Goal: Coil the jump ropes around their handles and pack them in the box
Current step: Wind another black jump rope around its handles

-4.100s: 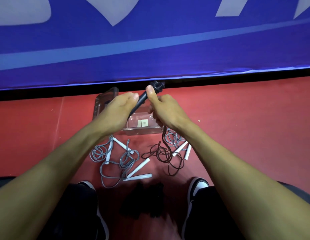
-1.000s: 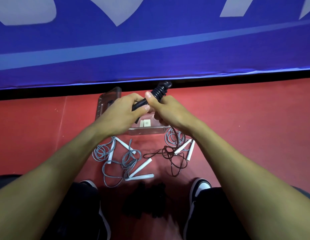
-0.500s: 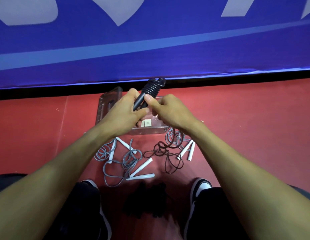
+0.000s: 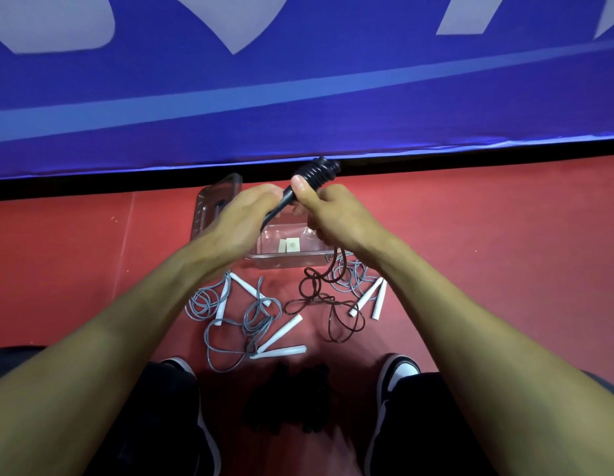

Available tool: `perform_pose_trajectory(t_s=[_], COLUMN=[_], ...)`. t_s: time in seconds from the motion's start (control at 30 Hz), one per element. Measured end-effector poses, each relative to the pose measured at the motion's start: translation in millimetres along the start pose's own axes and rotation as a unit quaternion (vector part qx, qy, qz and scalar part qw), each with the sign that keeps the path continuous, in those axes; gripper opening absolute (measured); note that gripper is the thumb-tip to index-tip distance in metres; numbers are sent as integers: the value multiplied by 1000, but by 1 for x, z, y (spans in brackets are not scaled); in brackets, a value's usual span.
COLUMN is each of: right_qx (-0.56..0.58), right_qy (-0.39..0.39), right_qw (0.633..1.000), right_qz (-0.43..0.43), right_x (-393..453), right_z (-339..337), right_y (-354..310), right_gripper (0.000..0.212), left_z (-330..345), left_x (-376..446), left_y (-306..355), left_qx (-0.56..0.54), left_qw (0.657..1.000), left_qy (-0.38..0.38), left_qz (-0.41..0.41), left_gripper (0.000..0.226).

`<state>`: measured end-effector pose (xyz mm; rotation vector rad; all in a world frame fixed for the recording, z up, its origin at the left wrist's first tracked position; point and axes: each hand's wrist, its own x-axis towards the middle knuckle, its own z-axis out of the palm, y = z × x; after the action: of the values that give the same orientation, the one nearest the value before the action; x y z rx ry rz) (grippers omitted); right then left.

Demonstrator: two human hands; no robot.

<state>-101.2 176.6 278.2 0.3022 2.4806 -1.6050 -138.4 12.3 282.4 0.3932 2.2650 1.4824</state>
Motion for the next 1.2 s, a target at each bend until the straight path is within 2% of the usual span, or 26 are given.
perform_pose_trajectory(t_s=[0.13, 0.2, 0.27, 0.37, 0.47, 0.53, 0.6, 0.67, 0.7, 0.73, 0.8, 0.87, 0.93, 1.07, 1.2], right_qx=[-34, -49, -45, -32, -27, -23, -30, -52, -63, -75, -92, -92, -82, -38, -17], right_qy=[6, 9, 9, 5, -2, -14, -19, -12, -3, 8, 22, 26, 29, 27, -5], right_qw=[999, 999, 998, 998, 998, 999, 999, 998, 997, 996, 994, 994, 995, 998, 1000], right_qz=[6, -15, -35, -58, -60, -36, -18, -27, -36, -44, -56, -51, -58, -42, -4], right_x=[-2, -4, -5, -6, -6, -6, -8, -10, -10, -10, -9, -6, -6, -7, -8], right_z=[-1, 0, 2, 4, 2, 1, 2, 5, 6, 6, 4, 2, 1, 1, 1], right_y=[0, -2, -2, -3, -8, -10, -10, -9, -10, -10, -11, -9, -7, -7, -10], right_gripper=[75, 70, 62, 59, 58, 63, 68, 65, 62, 61, 64, 66, 64, 62, 80], left_z=[-7, -7, -7, -9, -8, -8, -5, 1, 4, 7, 8, 7, 5, 1, 2], left_x=[2, 2, 1, -2, -1, -1, -3, -5, -6, -6, -4, 0, 2, 0, -2], left_y=[-1, 1, 3, 3, 4, 5, 3, 1, 2, 3, 6, 7, 7, 5, 3], left_qx=[92, 128, 125, 73, -87, -111, -6, 152, 176, 167, 70, -44, -106, -133, -124], left_qw=[995, 989, 990, 997, 995, 992, 999, 988, 983, 985, 997, 999, 994, 990, 991], left_qy=[17, 40, 47, 23, -36, -49, -30, 11, 17, 6, -21, -18, -17, -54, -54], left_qz=[41, 56, 46, 6, -31, -37, -9, 34, 48, 49, 15, -20, -21, 4, 8], left_gripper=[27, 20, 33, 48, 28, 22, 24, 28, 30, 32, 33, 27, 25, 29, 31])
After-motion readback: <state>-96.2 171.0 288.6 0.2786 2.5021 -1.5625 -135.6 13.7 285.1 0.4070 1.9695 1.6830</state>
